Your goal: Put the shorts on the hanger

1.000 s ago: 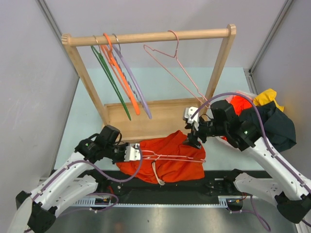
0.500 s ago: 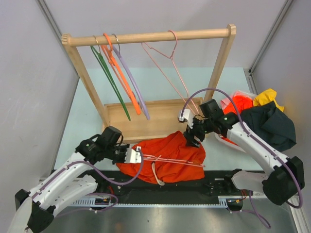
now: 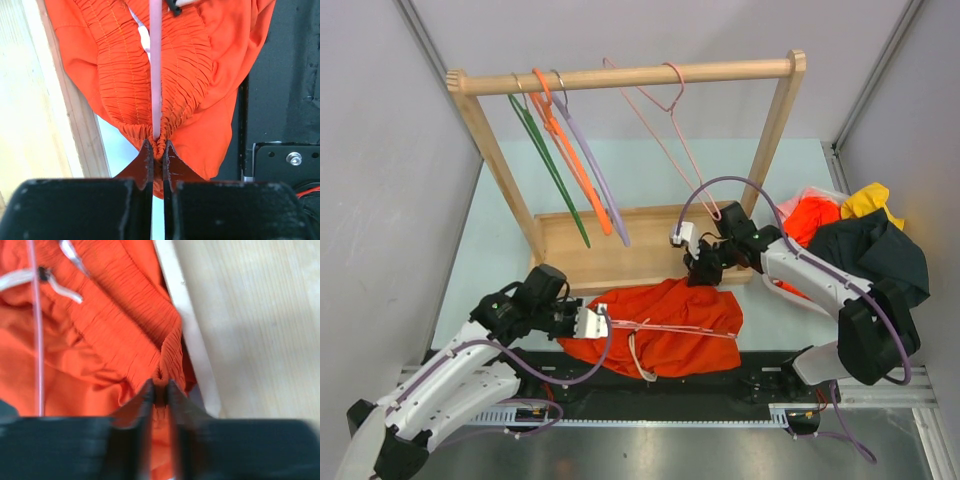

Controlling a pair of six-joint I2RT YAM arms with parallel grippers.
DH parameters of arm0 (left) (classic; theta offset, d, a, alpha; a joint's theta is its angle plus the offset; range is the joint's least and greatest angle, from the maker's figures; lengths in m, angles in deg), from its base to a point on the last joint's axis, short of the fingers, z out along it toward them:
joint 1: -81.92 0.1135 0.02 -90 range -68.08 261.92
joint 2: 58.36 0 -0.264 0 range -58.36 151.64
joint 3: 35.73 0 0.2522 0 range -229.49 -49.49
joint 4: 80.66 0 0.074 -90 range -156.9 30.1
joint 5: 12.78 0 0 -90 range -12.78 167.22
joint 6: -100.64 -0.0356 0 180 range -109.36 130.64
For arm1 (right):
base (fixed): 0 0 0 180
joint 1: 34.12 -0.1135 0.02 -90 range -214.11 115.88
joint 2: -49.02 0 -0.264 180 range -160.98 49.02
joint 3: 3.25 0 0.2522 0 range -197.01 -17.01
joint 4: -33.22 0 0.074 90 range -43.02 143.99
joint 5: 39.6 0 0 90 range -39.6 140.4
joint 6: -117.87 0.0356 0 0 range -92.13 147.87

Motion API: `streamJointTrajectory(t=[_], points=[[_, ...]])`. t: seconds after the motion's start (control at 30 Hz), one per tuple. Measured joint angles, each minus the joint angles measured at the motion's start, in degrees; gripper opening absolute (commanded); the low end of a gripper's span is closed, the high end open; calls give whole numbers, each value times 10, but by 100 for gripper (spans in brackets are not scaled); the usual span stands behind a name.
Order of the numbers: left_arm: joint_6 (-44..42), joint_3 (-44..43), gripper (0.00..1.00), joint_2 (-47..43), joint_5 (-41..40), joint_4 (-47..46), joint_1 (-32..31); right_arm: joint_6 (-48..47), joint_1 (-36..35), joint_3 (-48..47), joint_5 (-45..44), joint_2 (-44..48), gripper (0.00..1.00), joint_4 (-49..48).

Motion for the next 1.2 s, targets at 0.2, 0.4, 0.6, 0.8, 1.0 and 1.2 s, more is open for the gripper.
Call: streamJointTrajectory(t=[0.2,0.4,0.6,0.8,1.0,1.2], points=[[19,2,0,-14,-3,0,0,-36,30,11,36,34,0,41],[41,2,0,-29,-2,-10,3,-80,61,47,55,158,0,103],[75,2,0,-40,6,-36,26,-128,98,78,61,261,0,164],[84,2,0,-48,20,-57,40,-163,163,81,80,325,0,234],[83,2,0,-45,34,-64,47,-193,222,82,108,389,0,298],[74,2,0,-34,42,-63,51,-205,263,82,133,425,0,337]])
